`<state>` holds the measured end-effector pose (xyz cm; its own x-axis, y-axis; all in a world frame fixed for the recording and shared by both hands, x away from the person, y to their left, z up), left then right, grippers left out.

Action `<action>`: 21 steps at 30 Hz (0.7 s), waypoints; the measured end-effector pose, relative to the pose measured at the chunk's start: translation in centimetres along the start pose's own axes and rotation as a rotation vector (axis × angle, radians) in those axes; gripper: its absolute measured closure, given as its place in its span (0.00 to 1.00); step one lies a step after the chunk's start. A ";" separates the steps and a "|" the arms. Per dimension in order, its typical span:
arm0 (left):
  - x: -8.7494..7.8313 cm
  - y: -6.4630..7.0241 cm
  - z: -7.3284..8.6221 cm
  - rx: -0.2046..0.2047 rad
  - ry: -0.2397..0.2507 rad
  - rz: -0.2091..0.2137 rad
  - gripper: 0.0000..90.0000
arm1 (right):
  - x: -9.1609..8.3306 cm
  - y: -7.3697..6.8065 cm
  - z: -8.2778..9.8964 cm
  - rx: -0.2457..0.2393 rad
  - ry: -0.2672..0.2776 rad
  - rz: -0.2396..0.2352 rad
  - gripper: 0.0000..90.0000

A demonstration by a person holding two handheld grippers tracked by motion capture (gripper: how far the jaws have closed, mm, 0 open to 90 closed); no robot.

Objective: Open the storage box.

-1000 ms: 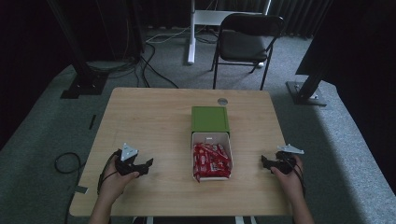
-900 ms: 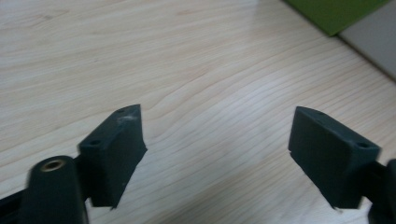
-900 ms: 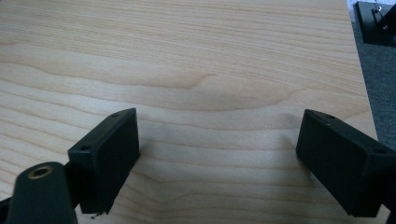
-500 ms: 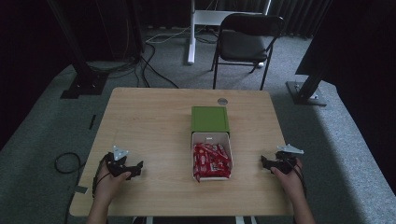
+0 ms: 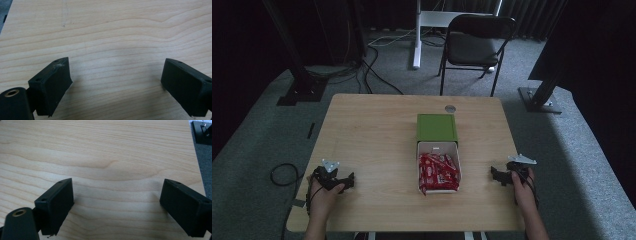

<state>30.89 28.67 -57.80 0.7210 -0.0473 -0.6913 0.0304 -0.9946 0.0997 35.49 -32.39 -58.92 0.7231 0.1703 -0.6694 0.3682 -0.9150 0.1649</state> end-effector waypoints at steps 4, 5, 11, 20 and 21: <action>0.1 -0.2 0.0 -0.013 0.008 0.005 0.11 | 0.0 0.0 -0.1 0.000 0.000 -0.002 0.13; 0.2 -0.3 0.0 -0.028 0.004 0.010 0.11 | 0.0 0.0 -0.1 0.000 0.000 -0.002 0.13; 0.3 -0.5 -0.1 -0.055 -0.005 0.023 0.11 | 0.0 0.0 -0.1 0.000 0.000 -0.002 0.13; 0.3 -0.4 0.0 -0.059 -0.004 0.020 0.11 | 0.2 0.0 -0.3 -0.006 0.003 -0.009 0.14; 0.3 -0.4 0.0 -0.059 -0.004 0.020 0.11 | 0.1 -0.1 -0.3 0.001 0.002 -0.022 0.14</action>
<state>31.12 29.08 -58.02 0.7192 -0.0677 -0.6915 0.0570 -0.9861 0.1559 35.71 -32.11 -58.77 0.7160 0.1910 -0.6715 0.3833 -0.9115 0.1494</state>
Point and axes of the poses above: each handheld gripper's, and its own axes: x roughly forward along the jaws, z roughly out of its underside, y roughly to its right, the point moved 1 cm from there along x, roughly forward along the jaws, and after that the axes turned 14 degrees about -x, right-handed, at the moved point
